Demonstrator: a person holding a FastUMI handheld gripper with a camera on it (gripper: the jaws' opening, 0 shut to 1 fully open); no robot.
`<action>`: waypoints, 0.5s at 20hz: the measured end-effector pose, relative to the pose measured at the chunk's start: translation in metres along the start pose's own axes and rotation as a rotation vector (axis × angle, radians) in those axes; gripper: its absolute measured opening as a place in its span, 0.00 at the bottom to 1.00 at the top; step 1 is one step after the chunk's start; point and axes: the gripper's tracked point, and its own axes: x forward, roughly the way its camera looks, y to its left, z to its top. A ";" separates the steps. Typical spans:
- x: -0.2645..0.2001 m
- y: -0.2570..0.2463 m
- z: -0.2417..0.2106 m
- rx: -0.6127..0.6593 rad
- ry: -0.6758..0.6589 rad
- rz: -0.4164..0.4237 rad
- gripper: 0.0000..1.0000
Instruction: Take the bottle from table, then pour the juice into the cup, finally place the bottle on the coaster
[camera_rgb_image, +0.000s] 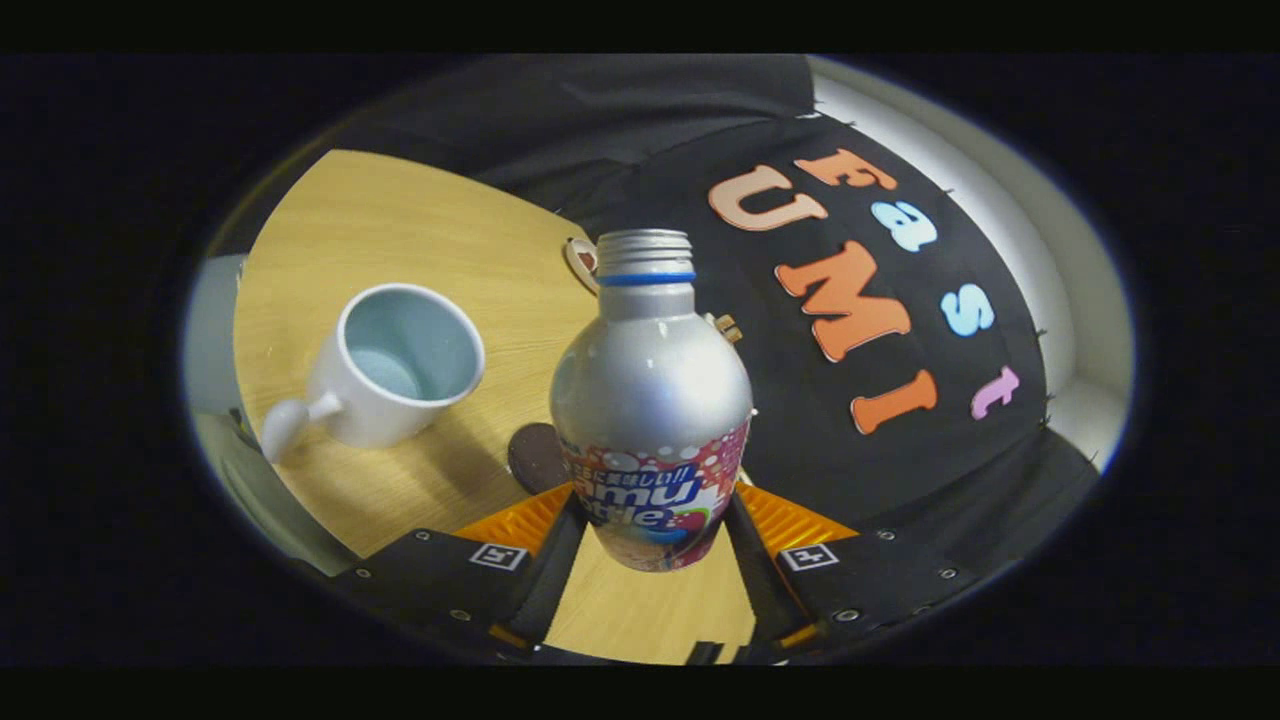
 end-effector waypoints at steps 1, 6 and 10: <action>0.000 -0.003 -0.002 0.067 0.002 -0.002 0.77; 0.024 0.003 0.002 0.455 -0.019 0.091 0.77; 0.043 0.021 0.000 0.730 0.001 0.183 0.77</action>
